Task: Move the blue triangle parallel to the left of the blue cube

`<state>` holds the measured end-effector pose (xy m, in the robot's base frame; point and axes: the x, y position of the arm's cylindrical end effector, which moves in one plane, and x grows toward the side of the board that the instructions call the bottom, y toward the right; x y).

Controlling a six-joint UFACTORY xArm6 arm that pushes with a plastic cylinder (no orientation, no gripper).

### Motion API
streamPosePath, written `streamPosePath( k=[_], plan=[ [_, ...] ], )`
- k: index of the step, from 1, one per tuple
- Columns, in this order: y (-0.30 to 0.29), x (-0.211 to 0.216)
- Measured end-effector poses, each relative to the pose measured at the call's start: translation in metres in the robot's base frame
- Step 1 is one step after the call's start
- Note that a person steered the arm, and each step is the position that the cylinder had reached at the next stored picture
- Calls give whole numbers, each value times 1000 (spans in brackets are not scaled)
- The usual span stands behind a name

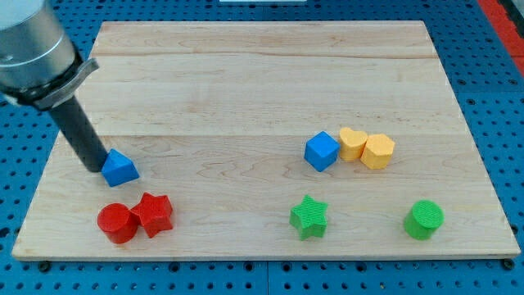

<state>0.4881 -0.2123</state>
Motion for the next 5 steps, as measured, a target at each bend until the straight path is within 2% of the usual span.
streamPosePath(
  k=[1,2,4,5],
  plan=[
    [26,-25],
    [40,-33],
    [4,-27],
    [-21,-8]
  ],
)
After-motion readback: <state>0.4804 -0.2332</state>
